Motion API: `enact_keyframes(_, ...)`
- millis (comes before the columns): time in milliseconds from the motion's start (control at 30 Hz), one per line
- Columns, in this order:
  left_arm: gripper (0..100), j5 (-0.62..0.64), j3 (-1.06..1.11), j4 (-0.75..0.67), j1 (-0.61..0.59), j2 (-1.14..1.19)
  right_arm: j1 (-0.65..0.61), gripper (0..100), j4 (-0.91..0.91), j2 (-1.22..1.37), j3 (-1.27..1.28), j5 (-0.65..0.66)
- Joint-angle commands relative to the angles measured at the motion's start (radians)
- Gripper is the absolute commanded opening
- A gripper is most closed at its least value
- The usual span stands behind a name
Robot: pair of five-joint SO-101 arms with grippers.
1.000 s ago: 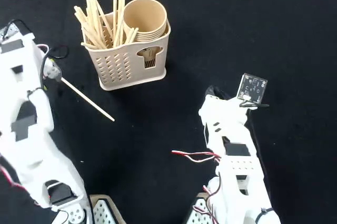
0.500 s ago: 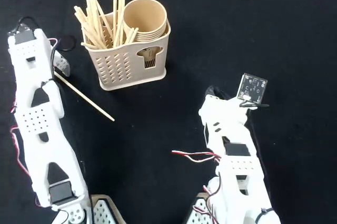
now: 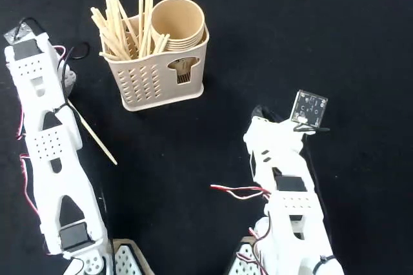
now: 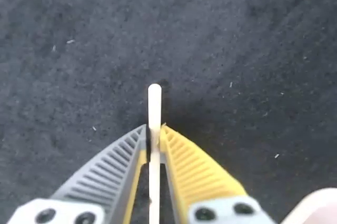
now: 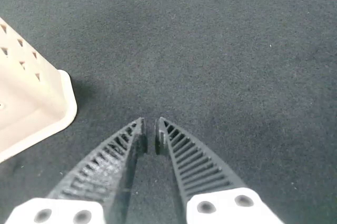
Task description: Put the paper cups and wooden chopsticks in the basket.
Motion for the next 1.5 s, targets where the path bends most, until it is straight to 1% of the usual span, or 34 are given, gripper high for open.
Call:
enact_keyframes(0,3,-0.009,-0.042,0.011,-0.015,-0.132,-0.014,5.2,-0.023,-0.002,-0.004,0.009)
enact_keyframes(100,3,-0.011,-0.007,0.012,-0.018,-0.229,-0.014,5.2,-0.023,-0.002,-0.004,0.009)
enact_keyframes(167,3,-0.011,0.065,0.012,-0.016,-0.325,-0.014,5.2,-0.023,-0.002,-0.004,0.009)
enact_keyframes(433,3,-0.014,0.641,0.003,0.044,-0.898,-0.014,5.2,-0.023,-0.002,-0.004,0.009)
enact_keyframes(533,3,-0.014,0.782,-0.046,0.056,-1.082,-0.014,5.2,-0.023,-0.002,-0.004,0.009)
enact_keyframes(633,3,-0.014,0.914,-0.149,0.048,-1.243,-0.014,5.2,-0.023,-0.002,-0.002,0.009)
enact_keyframes(733,3,-0.015,1.043,-0.295,0.045,-1.389,-0.014,5.2,-0.023,-0.002,-0.002,0.009)
enact_keyframes(867,3,-0.097,1.231,-0.5,0.062,-1.583,-0.014,5.2,-0.023,-0.002,-0.002,0.009)
enact_keyframes(1033,3,-0.114,1.491,-0.804,0.088,-1.858,-0.014,5.2,-0.023,-0.002,-0.002,0.009)
enact_keyframes(1100,3,-0.114,1.629,-0.985,0.117,-1.982,-0.014,5.2,-0.023,-0.002,-0.002,0.009)
enact_keyframes(1200,3,-0.114,1.888,-1.318,0.176,-2.167,-0.014,5.2,-0.023,-0.002,-0.002,0.009)
enact_keyframes(1267,3,-0.114,2.046,-1.516,0.211,-2.275,-0.014,5.2,-0.023,-0.002,-0.002,0.009)
enact_keyframes(1333,3,-0.114,2.18,-1.683,0.242,-2.369,-0.014,5.2,-0.023,-0.002,-0.002,0.009)
enact_keyframes(1367,3,-0.114,2.23,-1.738,0.252,-2.395,-0.014,5.2,-0.023,-0.002,-0.002,0.009)
enact_keyframes(1400,3,-0.114,2.265,-1.763,0.265,-2.417,-0.014,5.2,-0.023,-0.002,-0.002,0.009)
enact_keyframes(1467,3,-0.114,2.276,-1.768,0.282,-2.44,-0.014,5.2,-0.023,-0.002,-0.002,0.009)
